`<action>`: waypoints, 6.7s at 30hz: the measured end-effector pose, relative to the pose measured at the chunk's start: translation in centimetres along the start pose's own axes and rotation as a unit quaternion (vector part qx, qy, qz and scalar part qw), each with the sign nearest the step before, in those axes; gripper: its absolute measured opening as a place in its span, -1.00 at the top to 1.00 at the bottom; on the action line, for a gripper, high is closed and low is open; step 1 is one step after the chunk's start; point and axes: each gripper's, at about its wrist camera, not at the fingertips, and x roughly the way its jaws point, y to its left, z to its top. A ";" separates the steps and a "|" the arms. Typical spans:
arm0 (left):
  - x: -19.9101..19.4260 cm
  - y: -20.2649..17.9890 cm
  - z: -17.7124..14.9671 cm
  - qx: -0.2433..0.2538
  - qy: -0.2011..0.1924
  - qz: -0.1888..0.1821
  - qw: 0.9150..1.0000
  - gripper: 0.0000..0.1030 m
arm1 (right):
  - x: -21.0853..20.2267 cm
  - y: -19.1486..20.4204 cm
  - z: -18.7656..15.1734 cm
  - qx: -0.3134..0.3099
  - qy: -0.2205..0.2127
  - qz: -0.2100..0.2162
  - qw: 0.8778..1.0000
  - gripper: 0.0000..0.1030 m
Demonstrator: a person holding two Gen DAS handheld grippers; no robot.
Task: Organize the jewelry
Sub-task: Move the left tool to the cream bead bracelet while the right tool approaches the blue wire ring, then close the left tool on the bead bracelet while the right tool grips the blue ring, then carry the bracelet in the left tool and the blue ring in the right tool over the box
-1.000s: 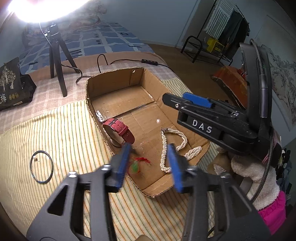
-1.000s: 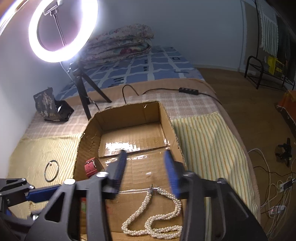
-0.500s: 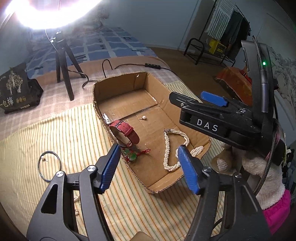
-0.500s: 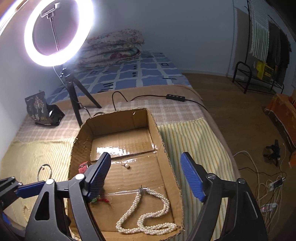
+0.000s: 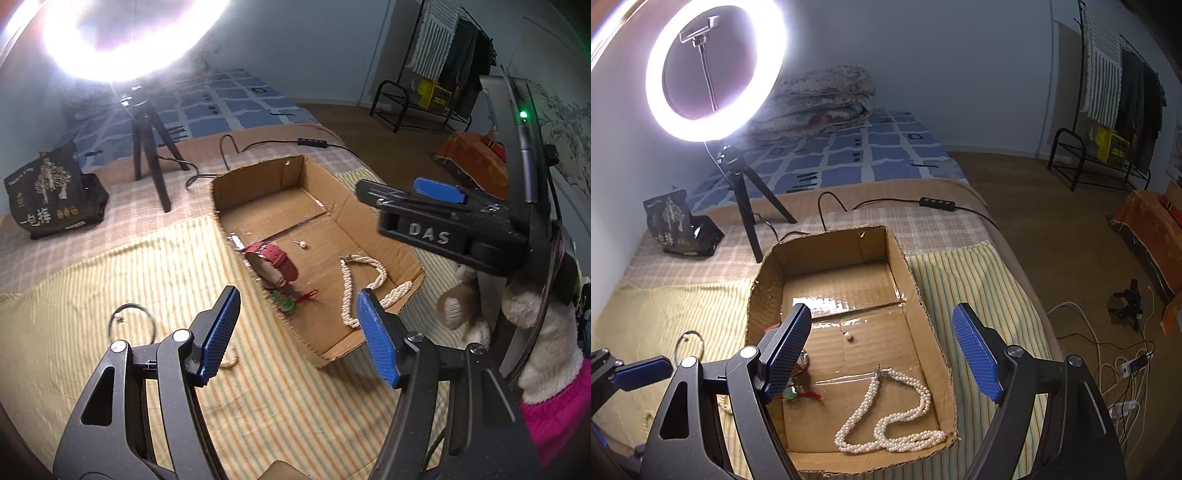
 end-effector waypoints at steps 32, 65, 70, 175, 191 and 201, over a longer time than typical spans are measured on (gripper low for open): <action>-10.1 14.3 -5.4 -0.054 -0.046 0.091 0.993 -0.30 | -1.8 11.8 -2.0 -0.070 0.007 0.107 0.992 -0.53; -3.7 20.0 -16.9 -0.082 0.136 0.041 0.986 0.42 | 9.7 21.0 -5.7 -0.063 0.204 0.192 0.958 0.30; -3.1 20.2 -17.1 -0.081 0.142 0.045 0.986 0.42 | 10.9 21.3 -6.0 -0.061 0.212 0.168 0.961 0.41; -3.5 2.9 -1.3 -0.030 -0.037 -0.028 0.998 0.90 | -2.5 1.4 -0.9 0.020 0.012 0.098 0.995 0.96; -0.2 -0.9 0.1 -0.006 -0.027 -0.051 0.998 0.90 | -0.1 -1.3 -0.8 0.044 0.023 0.092 0.994 0.96; 0.8 -1.7 0.1 0.000 -0.018 -0.055 0.998 0.90 | 0.6 -1.4 -1.0 0.044 0.029 0.093 0.994 0.96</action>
